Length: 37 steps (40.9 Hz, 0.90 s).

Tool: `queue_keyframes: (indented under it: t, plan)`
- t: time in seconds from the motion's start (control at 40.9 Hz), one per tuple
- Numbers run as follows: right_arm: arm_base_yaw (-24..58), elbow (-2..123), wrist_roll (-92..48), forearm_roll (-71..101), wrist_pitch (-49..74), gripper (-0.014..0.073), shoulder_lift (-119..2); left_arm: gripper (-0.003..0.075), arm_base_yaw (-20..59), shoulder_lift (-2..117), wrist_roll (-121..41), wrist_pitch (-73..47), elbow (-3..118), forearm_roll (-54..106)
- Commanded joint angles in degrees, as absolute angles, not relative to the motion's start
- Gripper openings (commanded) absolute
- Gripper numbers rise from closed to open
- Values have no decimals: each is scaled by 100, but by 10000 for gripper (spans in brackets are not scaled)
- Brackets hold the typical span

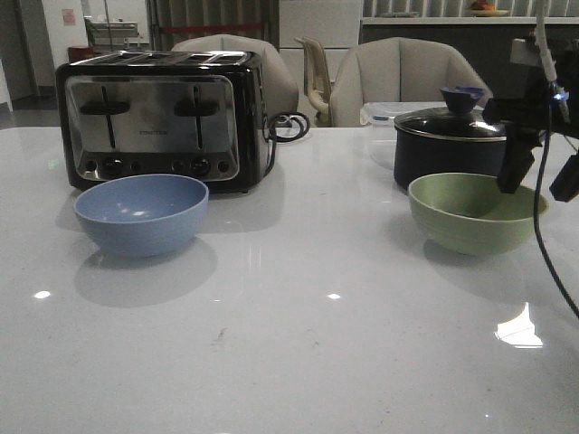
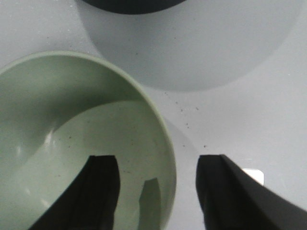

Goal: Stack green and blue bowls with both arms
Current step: 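Reach the right gripper down and grasp the pale green bowl's rim, then carry the green bowl toward the table center and lower it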

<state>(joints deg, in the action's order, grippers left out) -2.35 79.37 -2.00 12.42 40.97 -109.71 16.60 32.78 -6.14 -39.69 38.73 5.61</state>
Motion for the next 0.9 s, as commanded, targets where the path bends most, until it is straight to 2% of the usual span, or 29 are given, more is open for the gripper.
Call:
queue_keyframes:
  t: [0.0,0.318,0.464,0.659,0.879]
  plan:
    - [-267,8210,-279,1301,3818,388,-10846,560,1701,3325,-625,-3544,4030,621]
    - [-267,8211,-279,1242,3688,124,-10889,560,1701,3325,-625,-3544,4030,621]
    - [-248,8211,-505,1242,3846,42,-10664,560,1701,3325,-625,-3544,4030,621]
    - [155,8211,-1031,1249,4118,37,-9957,560,1701,3325,-625,-3544,4030,621]
    - [1402,8211,-1351,857,4486,37,-9664,560,1701,3325,-625,-3544,4030,621]
